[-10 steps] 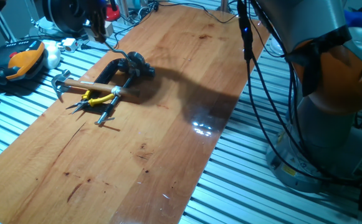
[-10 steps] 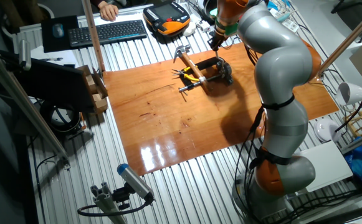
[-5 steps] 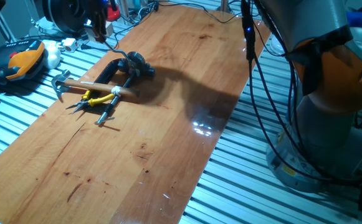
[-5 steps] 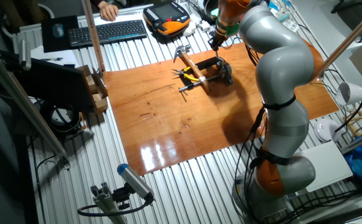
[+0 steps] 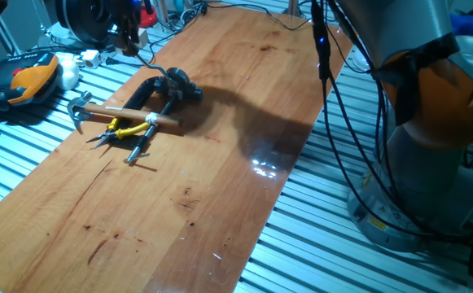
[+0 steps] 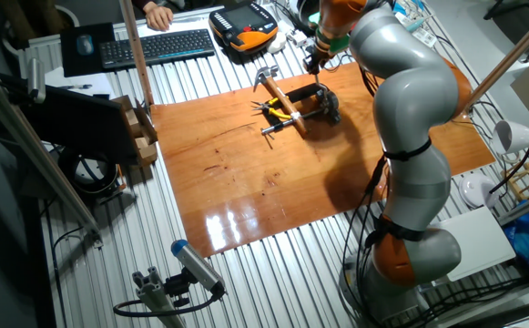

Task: Pull up the lever

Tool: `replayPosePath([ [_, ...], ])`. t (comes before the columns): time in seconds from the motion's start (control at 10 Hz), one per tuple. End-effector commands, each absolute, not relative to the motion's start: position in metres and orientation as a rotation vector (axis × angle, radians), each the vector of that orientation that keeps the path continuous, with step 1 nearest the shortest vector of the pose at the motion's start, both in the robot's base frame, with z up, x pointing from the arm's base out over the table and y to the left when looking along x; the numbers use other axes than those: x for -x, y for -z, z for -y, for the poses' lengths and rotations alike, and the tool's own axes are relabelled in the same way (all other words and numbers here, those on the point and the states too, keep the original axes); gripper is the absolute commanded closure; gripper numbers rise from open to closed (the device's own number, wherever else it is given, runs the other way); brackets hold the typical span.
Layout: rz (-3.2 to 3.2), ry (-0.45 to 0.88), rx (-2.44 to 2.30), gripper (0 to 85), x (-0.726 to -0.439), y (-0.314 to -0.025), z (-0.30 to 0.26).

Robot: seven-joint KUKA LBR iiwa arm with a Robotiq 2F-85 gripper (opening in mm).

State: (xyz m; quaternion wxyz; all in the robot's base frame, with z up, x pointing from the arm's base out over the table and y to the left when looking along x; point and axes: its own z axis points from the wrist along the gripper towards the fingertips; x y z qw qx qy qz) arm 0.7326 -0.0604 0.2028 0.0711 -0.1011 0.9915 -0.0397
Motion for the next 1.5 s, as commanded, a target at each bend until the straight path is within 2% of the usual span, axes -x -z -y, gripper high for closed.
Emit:
replayPosePath([
  [0.0,-2.979,0.113,0.299,34.0,-0.733,-0.2031,0.0601],
  [0.4,-2.974,0.111,0.298,34.0,-0.7339,-0.2029,0.0593],
  [0.7,-2.984,0.091,0.318,85.0,-0.7342,-0.204,0.0601],
  [0.9,-2.976,0.112,0.31,51.0,-0.7342,-0.2039,0.0595],
  [1.0,-2.96,0.121,0.282,17.0,-0.7339,-0.203,0.0584],
  [1.4,-2.95,0.135,0.276,17.0,-0.7352,-0.2021,0.0589],
])
